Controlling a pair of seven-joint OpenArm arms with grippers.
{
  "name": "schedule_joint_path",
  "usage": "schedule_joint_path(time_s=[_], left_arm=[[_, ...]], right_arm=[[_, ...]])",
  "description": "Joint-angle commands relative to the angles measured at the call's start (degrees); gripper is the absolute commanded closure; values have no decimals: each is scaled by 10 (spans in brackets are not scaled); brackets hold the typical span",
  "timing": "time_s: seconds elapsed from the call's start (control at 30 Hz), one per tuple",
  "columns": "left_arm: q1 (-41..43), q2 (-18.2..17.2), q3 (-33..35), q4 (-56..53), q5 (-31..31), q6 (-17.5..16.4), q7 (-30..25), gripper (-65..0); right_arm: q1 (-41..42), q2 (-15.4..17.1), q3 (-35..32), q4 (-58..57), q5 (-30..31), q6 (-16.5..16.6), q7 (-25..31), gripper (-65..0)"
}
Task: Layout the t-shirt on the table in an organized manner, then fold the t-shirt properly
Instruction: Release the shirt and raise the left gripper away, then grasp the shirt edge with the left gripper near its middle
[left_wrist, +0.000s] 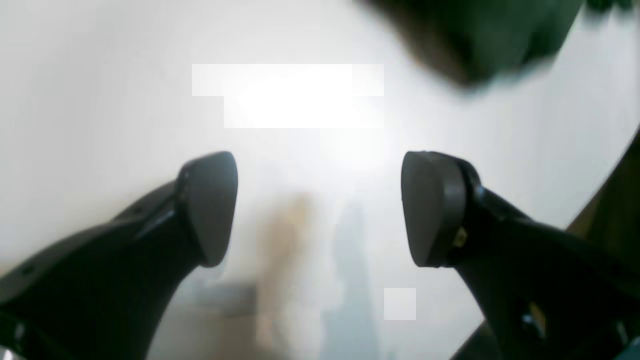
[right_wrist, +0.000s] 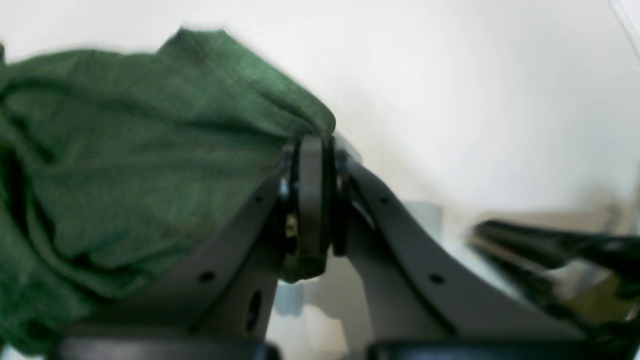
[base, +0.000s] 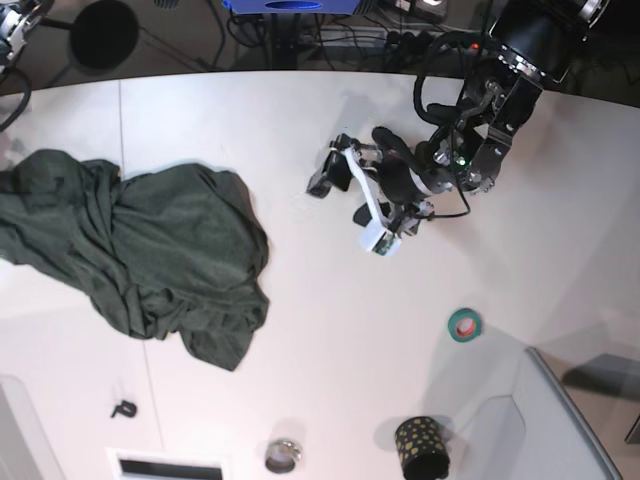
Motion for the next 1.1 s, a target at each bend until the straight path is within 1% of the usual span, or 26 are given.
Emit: schedule_joint_path(time_s=[0.0, 0.03, 0.07, 0.13, 0.2, 0.23, 0.27, 0.3, 0.33, 0.4, 0.47, 0.57, 0.63, 0.73, 0.83, 0.87, 0.93, 0.97, 1.0, 1.07], left_arm=[[-13, 31, 3, 20, -12, -8, -15, -487], [-25, 59, 6, 21, -8, -8, -15, -487], [-39, 92, 22, 12, -7, -8, -15, -487], [-79, 145, 75, -33, 9, -7, -15, -487], [-115, 205, 135, -105, 50, -6, -18, -487], [-133, 239, 156, -154, 74, -4, -20, -487], [-144, 267, 162, -200, 97, -4, -25, -487], [-152, 277, 165, -237, 119, -4, -39, -487], [-159, 277, 166, -270, 132, -4, -63, -487], [-166, 277, 178, -300, 133, -3, -93, -487], [-170, 277, 186, -320, 139, -3, -74, -487], [-176, 266, 186, -353, 187, -3, -55, -487], [-176, 257, 185, -373, 227, -3, -59, -487], [-189, 248, 176, -396, 260, -3, -60, -487], [-219, 245, 113, -408, 277, -3, -58, -487], [-227, 244, 91, -410, 280, -3, -60, -487], [-248, 231, 58, -413, 296, -3, -59, -487], [-257, 229, 45, -415, 302, -3, -60, -487], [-267, 228, 36, -415, 307, -3, -60, -487], [-286, 228, 25, -410, 313, -3, -60, -487]], right_arm=[[7, 17, -4, 6, 5, -1, 10, 0], [6, 17, -13, 6, 5, -1, 10, 0], [2, 17, -20, 6, 5, -1, 10, 0], [0, 17, -26, 6, 5, -1, 10, 0], [-1, 17, -26, 6, 5, -1, 10, 0], [-3, 17, -26, 6, 5, -1, 9, 0], [-8, 18, -26, 6, 5, -1, 8, 0], [-11, 18, -29, 7, 5, -1, 8, 0], [-13, 18, -36, 7, 5, -1, 7, 0], [-27, 18, -46, 7, 5, -1, 7, 0], [-39, 18, -49, 7, 5, -1, 8, 0], [-60, 11, -50, 22, 6, -1, 7, 0], [-85, -15, -50, 53, 6, -1, 7, 0], [-124, -49, -53, 98, 6, 1, -4, 0], [-159, -75, -113, 152, 6, 2, -28, -2], [-175, -82, -140, 179, 6, 2, -31, -2], [-202, -100, -199, 230, 6, 2, -34, -5], [-216, -102, -227, 256, 6, 2, -34, -17], [-224, -103, -251, 279, 6, 2, -34, -44], [-237, -103, -283, 326, 6, 1, -34, -120]])
